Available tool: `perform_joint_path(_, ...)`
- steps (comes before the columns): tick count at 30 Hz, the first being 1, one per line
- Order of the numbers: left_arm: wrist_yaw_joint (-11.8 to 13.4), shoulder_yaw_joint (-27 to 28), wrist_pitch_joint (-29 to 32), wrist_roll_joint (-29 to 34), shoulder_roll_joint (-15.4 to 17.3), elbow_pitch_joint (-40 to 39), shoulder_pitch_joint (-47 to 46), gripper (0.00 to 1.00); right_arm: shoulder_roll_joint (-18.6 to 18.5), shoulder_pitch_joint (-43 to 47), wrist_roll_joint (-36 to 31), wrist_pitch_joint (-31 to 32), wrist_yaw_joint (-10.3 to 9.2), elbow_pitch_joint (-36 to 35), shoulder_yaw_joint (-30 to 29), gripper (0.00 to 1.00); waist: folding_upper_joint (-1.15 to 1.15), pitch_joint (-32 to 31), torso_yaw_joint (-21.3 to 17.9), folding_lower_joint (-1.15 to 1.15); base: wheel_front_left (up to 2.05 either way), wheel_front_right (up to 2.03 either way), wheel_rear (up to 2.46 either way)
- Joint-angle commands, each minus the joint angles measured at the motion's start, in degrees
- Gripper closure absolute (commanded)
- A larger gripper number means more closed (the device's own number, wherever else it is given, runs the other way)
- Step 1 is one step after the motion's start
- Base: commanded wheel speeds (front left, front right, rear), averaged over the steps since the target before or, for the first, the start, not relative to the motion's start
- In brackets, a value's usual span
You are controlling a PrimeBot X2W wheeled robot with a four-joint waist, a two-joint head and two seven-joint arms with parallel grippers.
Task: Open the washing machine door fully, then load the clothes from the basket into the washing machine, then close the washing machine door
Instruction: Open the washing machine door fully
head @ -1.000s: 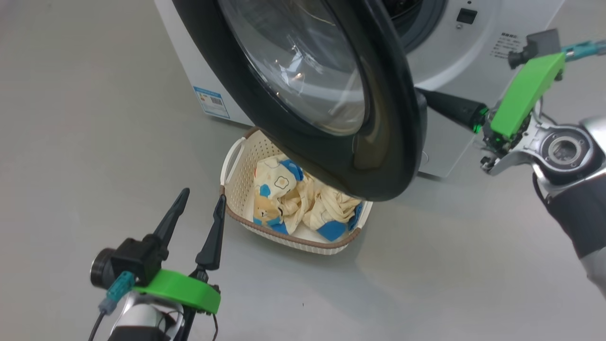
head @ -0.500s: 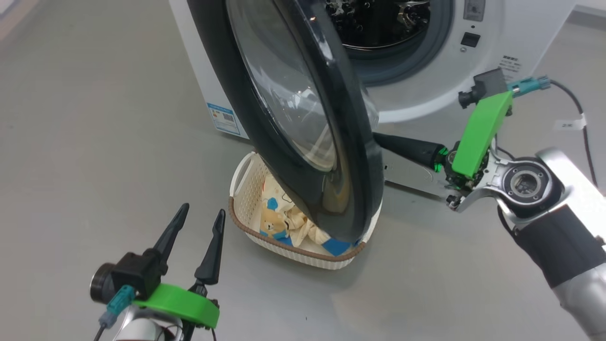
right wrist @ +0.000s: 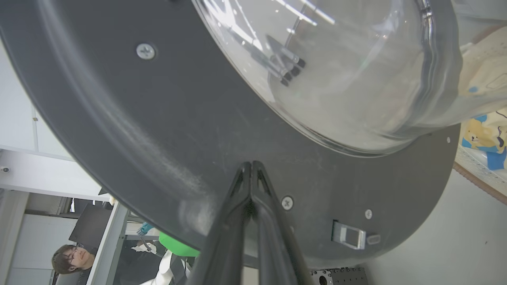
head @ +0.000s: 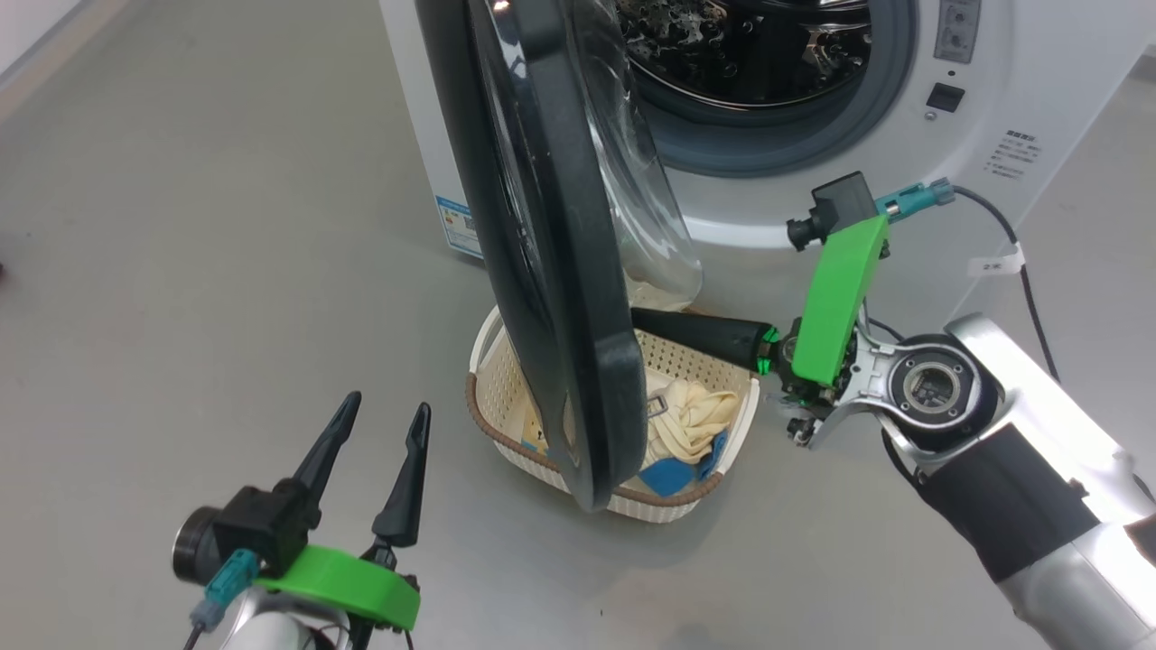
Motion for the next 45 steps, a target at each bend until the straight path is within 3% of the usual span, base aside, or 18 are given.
perform_joint_path(1, 0.0, 2.2, -0.8, 0.5, 1.0, -1.9, -0.9, 0.00, 1.3, -0.2, 0.0, 0.4, 0.09, -2.2, 0.4, 1.00, 0.00, -0.1, 0.2, 0.00, 0.00, 0.00, 0.00)
perform_joint_path(9, 0.0, 2.3, -0.8, 0.6, 1.4, -1.9, -1.5, 0.00, 2.7, 0.0, -0.2, 0.0, 0.09, -2.1, 0.9, 1.00, 0.00, -0.4, 0.2, 0.00, 0.00, 0.00, 0.00)
perform_joint_path(19, 0.0, 2.5, -0.8, 0.2, 1.8, -1.7, -1.7, 0.00, 1.4, 1.0, -1.4, -2.9, 0.09, -2.3, -0.1, 1.00, 0.00, -0.8, -1.9, 0.00, 0.00, 0.00, 0.00)
perform_joint_path(21, 0.0, 2.3, -0.8, 0.1, 2.1, -1.5, -1.7, 0.00, 0.8, 1.5, -1.8, -3.7, 0.09, -2.7, -0.1, 0.71, 0.00, -1.1, -2.4, 0.00, 0.00, 0.00, 0.00)
perform_joint_path(23, 0.0, 2.3, -0.8, -0.1, 2.5, -1.3, -1.8, 0.00, 0.1, 2.1, -2.0, -4.7, 0.09, -3.1, -0.2, 0.53, 0.00, -1.2, -3.0, 0.00, 0.00, 0.00, 0.00)
perform_joint_path(25, 0.0, 2.4, -0.8, -0.3, 2.8, -1.2, -1.8, 0.00, -0.5, 2.8, -2.2, -5.8, 0.09, -3.3, -0.3, 0.26, 0.00, -1.5, -3.7, 0.00, 0.00, 0.00, 0.00)
perform_joint_path(28, 0.0, 2.8, -0.8, -0.5, 3.3, -1.1, -1.8, 0.00, -1.5, 3.7, -2.5, -7.7, 0.09, -3.8, -0.5, 0.00, 0.00, -1.6, -4.8, 0.00, 0.00, 0.00, 0.00)
perform_joint_path(45, 0.0, 6.2, -0.8, -1.6, 4.7, -1.9, 0.9, 0.00, -8.1, 11.7, -4.4, -23.7, 0.09, -4.6, 0.5, 0.00, 0.00, -3.8, -11.4, 0.00, 0.00, 0.00, 0.00)
